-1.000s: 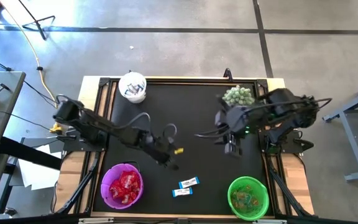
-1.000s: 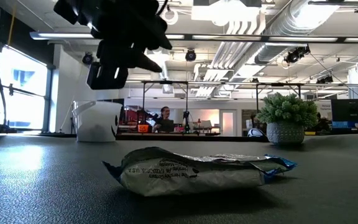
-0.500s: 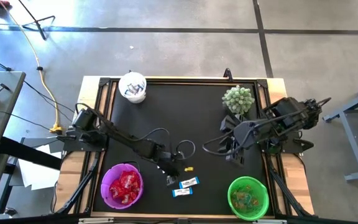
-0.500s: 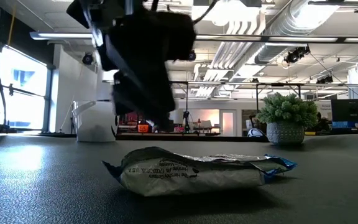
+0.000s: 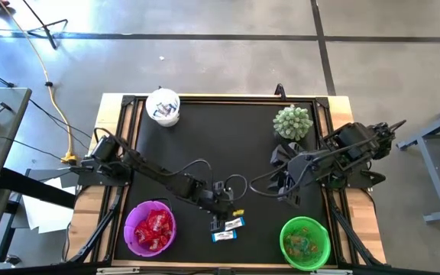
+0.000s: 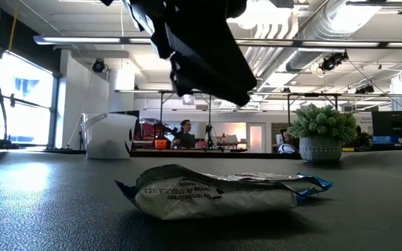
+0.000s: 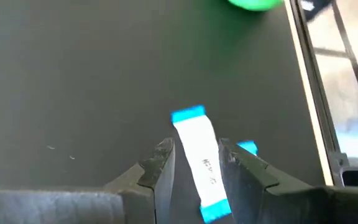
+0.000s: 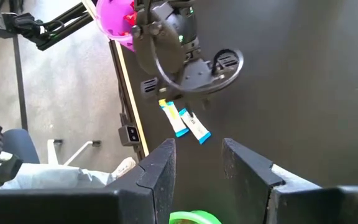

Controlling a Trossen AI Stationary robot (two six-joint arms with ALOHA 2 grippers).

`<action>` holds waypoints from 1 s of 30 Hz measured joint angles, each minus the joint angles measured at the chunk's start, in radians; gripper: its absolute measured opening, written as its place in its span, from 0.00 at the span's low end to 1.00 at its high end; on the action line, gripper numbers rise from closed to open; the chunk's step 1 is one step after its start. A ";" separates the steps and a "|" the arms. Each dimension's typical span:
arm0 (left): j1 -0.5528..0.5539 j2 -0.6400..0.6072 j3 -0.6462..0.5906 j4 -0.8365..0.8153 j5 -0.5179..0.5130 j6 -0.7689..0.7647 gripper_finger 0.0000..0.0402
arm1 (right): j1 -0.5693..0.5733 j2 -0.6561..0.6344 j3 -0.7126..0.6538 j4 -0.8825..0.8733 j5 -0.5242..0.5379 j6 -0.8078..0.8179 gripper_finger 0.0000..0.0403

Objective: Sort candy
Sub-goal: Put the white chocolate into the white bucket

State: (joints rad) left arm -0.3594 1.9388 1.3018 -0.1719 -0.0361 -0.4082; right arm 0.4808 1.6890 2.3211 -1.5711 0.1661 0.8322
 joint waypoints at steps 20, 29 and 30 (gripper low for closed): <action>-0.043 0.067 -0.003 0.017 0.059 -0.054 0.40 | 0.000 0.000 0.000 0.000 0.000 -0.014 0.31; -0.031 0.095 0.000 0.055 0.052 -0.017 0.42 | 0.000 0.000 0.000 0.000 0.000 -0.014 0.31; -0.029 0.099 -0.001 0.046 0.050 -0.016 0.42 | 0.000 0.000 0.000 0.000 0.000 -0.014 0.31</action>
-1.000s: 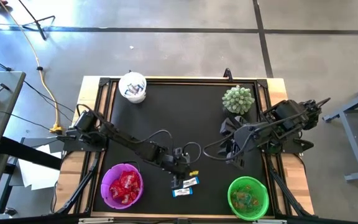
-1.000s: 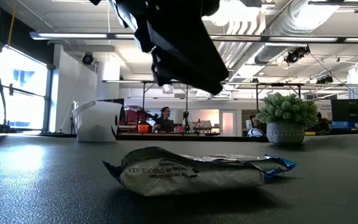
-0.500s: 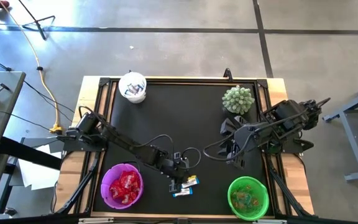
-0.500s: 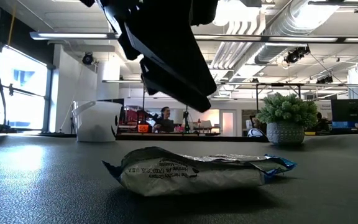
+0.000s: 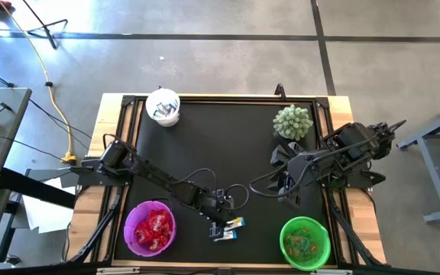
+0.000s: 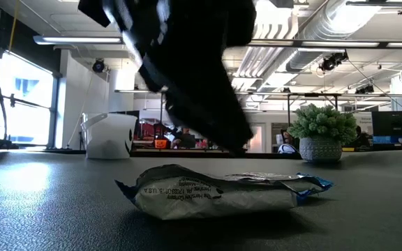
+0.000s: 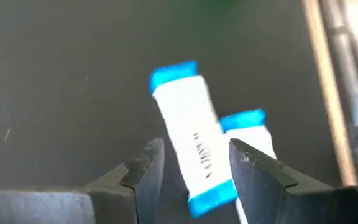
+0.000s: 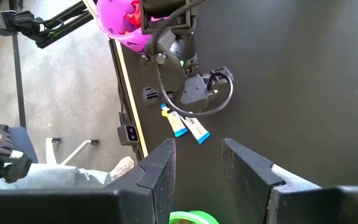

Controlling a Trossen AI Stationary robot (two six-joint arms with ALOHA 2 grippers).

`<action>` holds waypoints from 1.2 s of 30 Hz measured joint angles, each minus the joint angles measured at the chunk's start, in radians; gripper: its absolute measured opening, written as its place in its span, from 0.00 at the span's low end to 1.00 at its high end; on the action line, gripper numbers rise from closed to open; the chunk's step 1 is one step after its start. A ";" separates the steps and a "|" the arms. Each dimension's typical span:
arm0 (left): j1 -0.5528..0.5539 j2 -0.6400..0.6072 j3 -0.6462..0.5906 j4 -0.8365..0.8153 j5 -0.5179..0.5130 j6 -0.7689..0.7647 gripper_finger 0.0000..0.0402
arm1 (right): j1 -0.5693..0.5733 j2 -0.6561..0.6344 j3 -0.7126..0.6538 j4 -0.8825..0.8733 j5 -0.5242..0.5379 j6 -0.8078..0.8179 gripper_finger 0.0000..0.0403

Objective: Sort candy
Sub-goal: Put the white chocolate into the white bucket

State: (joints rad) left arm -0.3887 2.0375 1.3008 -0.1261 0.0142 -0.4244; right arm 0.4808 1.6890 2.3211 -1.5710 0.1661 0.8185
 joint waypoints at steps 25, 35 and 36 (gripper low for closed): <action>0.007 0.088 0.002 0.061 0.042 -0.110 0.15 | -0.003 0.000 0.000 0.000 0.000 0.011 0.31; 0.008 0.084 0.000 0.055 0.062 -0.175 0.01 | -0.003 0.000 0.000 0.000 0.000 0.011 0.31; 0.008 0.080 -0.001 0.049 0.063 -0.177 0.01 | -0.003 0.000 0.000 0.000 0.000 0.011 0.31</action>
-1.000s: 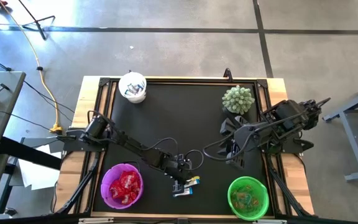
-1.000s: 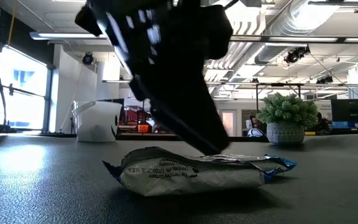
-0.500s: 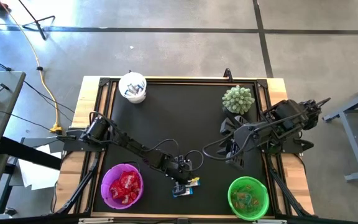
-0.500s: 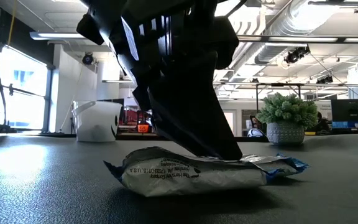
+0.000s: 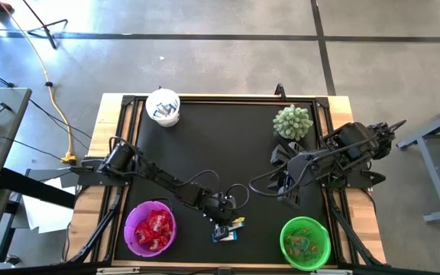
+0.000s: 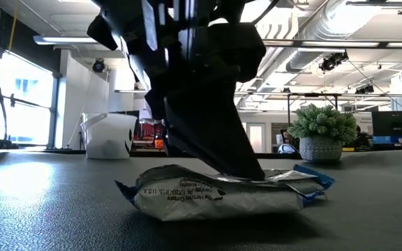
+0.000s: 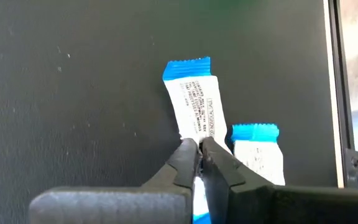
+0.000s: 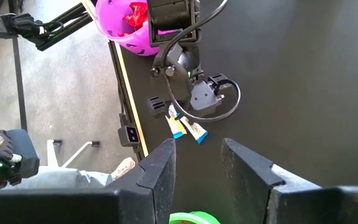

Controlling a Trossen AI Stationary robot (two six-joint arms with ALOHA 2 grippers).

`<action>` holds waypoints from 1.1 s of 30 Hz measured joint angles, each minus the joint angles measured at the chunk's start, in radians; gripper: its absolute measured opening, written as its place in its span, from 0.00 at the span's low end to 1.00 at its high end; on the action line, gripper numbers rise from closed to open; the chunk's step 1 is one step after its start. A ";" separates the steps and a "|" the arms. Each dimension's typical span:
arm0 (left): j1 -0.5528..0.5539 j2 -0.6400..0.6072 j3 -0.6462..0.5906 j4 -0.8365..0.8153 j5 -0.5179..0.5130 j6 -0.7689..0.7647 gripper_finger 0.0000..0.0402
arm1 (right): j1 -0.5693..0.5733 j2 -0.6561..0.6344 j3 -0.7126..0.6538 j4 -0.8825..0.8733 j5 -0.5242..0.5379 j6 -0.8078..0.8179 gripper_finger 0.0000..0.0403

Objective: Sort candy
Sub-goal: Put the white chocolate into the white bucket

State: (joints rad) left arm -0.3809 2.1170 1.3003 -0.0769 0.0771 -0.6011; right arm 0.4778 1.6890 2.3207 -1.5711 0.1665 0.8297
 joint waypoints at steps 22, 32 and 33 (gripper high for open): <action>0.017 -0.289 -0.003 -0.294 -0.240 0.037 0.00 | 0.000 0.000 0.000 0.000 0.030 0.000 0.31; 0.100 -0.549 -0.001 -0.487 -0.504 0.049 0.00 | 0.000 0.000 0.000 0.000 0.073 -0.007 0.31; 0.112 -0.576 -0.001 -0.506 -0.524 0.058 0.00 | 0.000 0.000 0.000 -0.001 0.074 -0.012 0.31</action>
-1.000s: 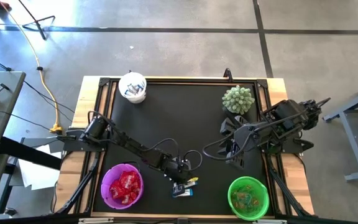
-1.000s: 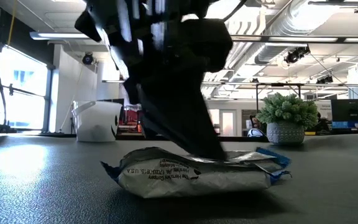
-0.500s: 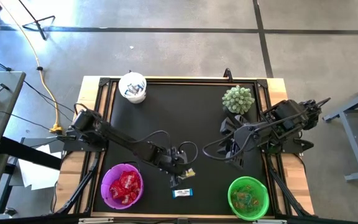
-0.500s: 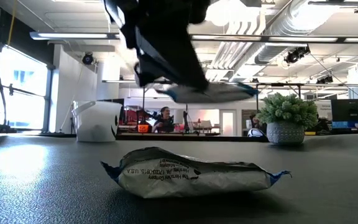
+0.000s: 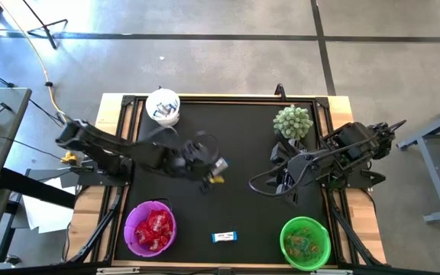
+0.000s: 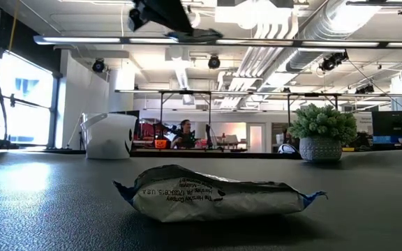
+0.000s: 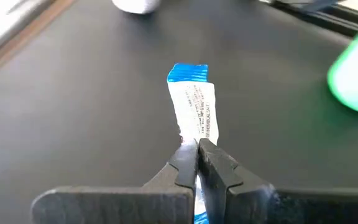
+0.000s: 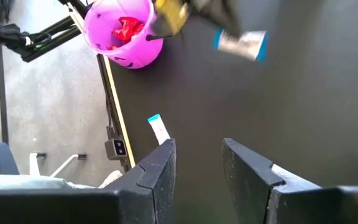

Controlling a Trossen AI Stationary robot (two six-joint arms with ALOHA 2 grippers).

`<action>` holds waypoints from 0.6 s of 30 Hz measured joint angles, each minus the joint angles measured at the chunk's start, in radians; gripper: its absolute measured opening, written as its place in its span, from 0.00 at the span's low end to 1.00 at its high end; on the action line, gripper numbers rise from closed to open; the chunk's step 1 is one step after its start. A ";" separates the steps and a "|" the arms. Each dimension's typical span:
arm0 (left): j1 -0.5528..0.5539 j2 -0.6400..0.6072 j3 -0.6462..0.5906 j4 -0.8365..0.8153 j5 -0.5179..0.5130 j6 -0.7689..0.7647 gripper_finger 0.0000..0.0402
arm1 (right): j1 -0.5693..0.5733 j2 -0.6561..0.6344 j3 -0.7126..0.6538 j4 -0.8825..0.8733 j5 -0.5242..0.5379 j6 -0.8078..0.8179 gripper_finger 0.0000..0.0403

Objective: Sort candy
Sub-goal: Put the white chocolate into the white bucket

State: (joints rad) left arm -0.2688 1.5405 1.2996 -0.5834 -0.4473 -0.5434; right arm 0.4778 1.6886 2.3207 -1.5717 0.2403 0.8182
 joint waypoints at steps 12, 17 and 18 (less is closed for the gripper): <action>0.153 -0.253 -0.001 -0.125 -0.228 0.094 0.00 | 0.000 0.000 0.000 0.002 0.069 -0.027 0.31; 0.237 -0.306 0.001 -0.167 -0.283 0.103 0.00 | 0.000 0.000 0.000 0.001 0.120 -0.033 0.31; 0.257 -0.316 0.002 -0.177 -0.286 0.103 0.00 | 0.000 0.000 0.000 0.001 0.129 -0.034 0.31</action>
State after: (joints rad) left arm -0.0117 1.2248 1.3014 -0.7600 -0.7338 -0.4400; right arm 0.4778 1.6886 2.3207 -1.5711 0.3693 0.7846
